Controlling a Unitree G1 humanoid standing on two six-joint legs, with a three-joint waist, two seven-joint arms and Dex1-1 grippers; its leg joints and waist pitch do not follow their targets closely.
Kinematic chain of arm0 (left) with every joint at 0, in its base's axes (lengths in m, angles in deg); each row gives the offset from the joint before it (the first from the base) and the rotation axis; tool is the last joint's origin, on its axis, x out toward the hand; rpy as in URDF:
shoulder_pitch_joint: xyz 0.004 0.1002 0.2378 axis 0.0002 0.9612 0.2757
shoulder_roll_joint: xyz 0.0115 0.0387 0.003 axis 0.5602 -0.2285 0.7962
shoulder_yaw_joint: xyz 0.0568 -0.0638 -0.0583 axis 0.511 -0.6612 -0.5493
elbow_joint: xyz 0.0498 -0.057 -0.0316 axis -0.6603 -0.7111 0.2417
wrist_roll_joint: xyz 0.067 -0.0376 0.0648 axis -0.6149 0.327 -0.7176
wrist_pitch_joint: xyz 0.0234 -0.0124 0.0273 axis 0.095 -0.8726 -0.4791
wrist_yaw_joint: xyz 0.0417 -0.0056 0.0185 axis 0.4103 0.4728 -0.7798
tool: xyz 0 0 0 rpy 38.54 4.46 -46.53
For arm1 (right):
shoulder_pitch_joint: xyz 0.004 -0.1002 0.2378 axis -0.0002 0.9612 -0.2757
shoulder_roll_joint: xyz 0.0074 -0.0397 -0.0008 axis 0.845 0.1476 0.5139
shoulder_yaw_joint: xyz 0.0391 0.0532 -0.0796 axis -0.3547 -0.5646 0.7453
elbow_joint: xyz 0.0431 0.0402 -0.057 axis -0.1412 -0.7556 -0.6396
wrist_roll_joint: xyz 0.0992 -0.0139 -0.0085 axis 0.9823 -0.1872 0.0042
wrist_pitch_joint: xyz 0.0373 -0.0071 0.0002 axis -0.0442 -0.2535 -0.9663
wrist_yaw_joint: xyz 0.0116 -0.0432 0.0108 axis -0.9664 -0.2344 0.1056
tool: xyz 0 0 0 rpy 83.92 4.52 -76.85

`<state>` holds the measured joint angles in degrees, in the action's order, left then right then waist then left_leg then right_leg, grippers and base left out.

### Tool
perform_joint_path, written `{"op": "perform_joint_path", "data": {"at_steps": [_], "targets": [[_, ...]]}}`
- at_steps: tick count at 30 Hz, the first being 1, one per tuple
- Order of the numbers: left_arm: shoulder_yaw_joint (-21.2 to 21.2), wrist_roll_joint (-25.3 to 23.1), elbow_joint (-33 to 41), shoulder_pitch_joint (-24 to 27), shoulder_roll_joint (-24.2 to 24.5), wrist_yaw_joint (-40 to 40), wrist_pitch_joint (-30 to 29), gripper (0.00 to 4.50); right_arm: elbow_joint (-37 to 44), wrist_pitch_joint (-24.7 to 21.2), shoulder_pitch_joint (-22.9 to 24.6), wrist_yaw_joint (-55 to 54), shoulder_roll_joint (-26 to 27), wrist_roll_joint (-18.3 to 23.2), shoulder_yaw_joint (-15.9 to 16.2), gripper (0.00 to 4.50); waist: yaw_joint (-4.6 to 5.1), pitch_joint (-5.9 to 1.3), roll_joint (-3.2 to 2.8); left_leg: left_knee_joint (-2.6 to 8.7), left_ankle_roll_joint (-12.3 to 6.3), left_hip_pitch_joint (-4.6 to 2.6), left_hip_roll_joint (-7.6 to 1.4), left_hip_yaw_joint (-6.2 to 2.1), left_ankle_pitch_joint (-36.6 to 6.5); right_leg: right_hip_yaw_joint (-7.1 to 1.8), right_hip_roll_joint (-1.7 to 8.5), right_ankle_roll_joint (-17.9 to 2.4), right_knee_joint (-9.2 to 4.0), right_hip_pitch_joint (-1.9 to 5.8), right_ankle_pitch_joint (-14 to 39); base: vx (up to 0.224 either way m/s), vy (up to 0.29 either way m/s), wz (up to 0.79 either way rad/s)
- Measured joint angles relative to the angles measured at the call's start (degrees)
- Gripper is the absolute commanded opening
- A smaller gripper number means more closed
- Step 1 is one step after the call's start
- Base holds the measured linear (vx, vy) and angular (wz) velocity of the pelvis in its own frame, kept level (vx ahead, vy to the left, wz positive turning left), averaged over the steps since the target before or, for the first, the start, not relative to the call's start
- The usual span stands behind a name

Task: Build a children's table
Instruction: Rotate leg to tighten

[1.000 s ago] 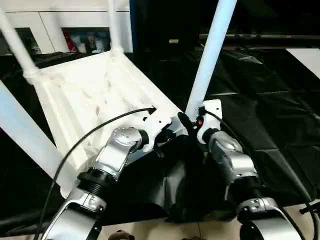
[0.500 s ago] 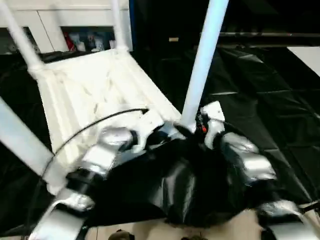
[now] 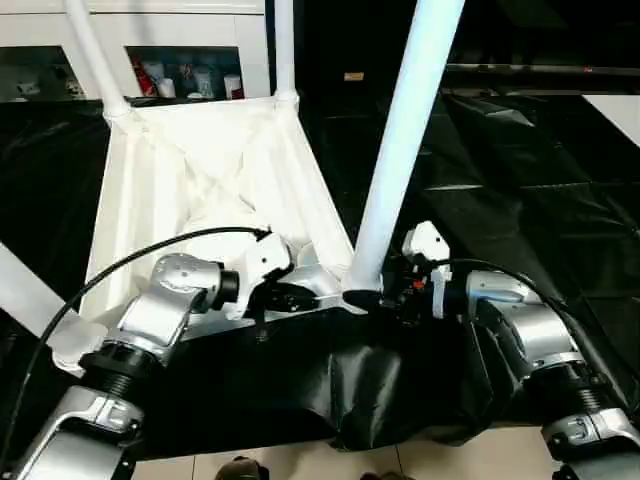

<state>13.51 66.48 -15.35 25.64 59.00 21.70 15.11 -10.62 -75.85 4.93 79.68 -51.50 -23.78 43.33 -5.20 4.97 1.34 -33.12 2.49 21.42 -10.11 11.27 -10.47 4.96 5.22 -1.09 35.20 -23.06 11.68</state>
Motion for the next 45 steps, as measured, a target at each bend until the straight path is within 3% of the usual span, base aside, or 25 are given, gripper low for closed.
{"op": "perform_joint_path", "data": {"at_steps": [11, 16, 20, 25, 32, 39, 41, 44, 45], "targets": [[-0.02, 0.28, 0.49, 0.34, 0.58, 0.93, -0.01, 0.0, 0.0, 0.0, 0.13, 0.11, 0.19, -0.06, 0.1, 2.68, -0.06, 0.05, 0.08, 0.0, -0.01, 0.0, 0.0, 0.01, -0.01, 0.0, 0.0, 0.0, -0.02, 0.0, 0.0, 0.0, 0.0, 0.0], [-0.01, 0.28, 0.5, 0.37, 0.6, 0.93, -0.01, 0.0, 0.01, 0.33, 0.3, 0.11, 0.25, -0.12, 0.06, 2.56, -0.03, 0.05, 0.08, 0.0, -0.01, -0.01, 0.0, 0.01, -0.01, 0.0, 0.0, 0.0, -0.01, 0.0, 0.0, 0.0, 0.0, 0.0], [-0.01, 0.17, 0.49, 0.41, 0.48, 0.34, 0.1, 0.0, 0.21, 1.2, 0.94, -1.18, 1.13, -0.18, 0.0, 2.54, -0.02, 0.05, 0.08, 0.0, -0.01, -0.03, 0.0, 0.01, -0.01, 0.0, 0.0, 0.0, -0.01, 0.02, 0.0, 0.0, 0.0, 0.0], [-0.19, -3.2, -1.49, -0.99, -3.76, -8.68, 0.18, 0.0, -3.33, 1.67, 0.86, -14.06, 7.29, -0.35, -5.1, 2.54, 0.42, 0.05, 0.08, -0.02, 0.32, -0.34, -0.01, 0.02, -0.12, -0.06, 0.0, -0.2, 0.05, 0.19, -0.15, 0.0, 0.0, 0.0], [0.07, -8.46, -5.5, -4.65, -12.4, -23.83, -2.82, 0.0, -9.64, 1.77, -3.92, -38.07, 16.73, -0.87, -11.52, 2.53, 0.79, -0.05, -0.13, 0.11, 0.42, -0.44, 0.01, 0.03, -0.07, -0.07, 0.0, -0.15, -0.03, 0.23, -0.33, 0.0, 0.0, 0.0], [0.02, -9.18, -6.63, -5.65, -15.14, -26.84, -3.87, 0.0, -10.08, 3.42, -4.36, -42.3, 17.93, -2.99, -12.12, 2.53, 0.56, -0.24, -0.49, 0.2, 0.37, -0.35, 0.04, 0.04, -0.07, -0.07, 0.0, -0.06, -0.23, 0.2, -0.28, 0.0, 0.0, 0.0], [0.02, -9.16, -6.75, -5.66, -15.13, -26.81, -3.55, 0.0, -10.08, 3.74, -4.32, -41.87, 17.76, -2.88, -12.15, 3.15, 0.4, -0.19, -0.58, 0.2, 0.37, -0.36, 0.04, 0.04, -0.07, -0.07, 0.0, -0.06, -0.23, 0.2, -0.28, 0.0, 0.0, 0.0], [0.02, -9.02, -6.71, -5.64, -14.54, -25.63, -2.95, 0.0, -10.05, 3.8, -4.27, -38.99, 16.46, -2.86, -11.53, 3.18, 0.33, -0.14, -0.64, 0.22, 0.38, -0.33, 0.04, 0.04, -0.08, -0.06, 0.0, -0.04, -0.24, 0.18, -0.27, 0.0, 0.0, 0.0], [0.02, -8.74, -6.64, -5.56, -14.27, -24.95, -2.77, 0.0, -10.06, 3.78, -4.23, -37.74, 15.72, -2.86, -11.12, 3.37, 0.29, -0.13, -0.66, 0.24, 0.38, -0.32, 0.04, 0.04, -0.08, -0.07, 0.0, -0.03, -0.25, 0.17, -0.26, 0.0, 0.0, 0.0]]}}
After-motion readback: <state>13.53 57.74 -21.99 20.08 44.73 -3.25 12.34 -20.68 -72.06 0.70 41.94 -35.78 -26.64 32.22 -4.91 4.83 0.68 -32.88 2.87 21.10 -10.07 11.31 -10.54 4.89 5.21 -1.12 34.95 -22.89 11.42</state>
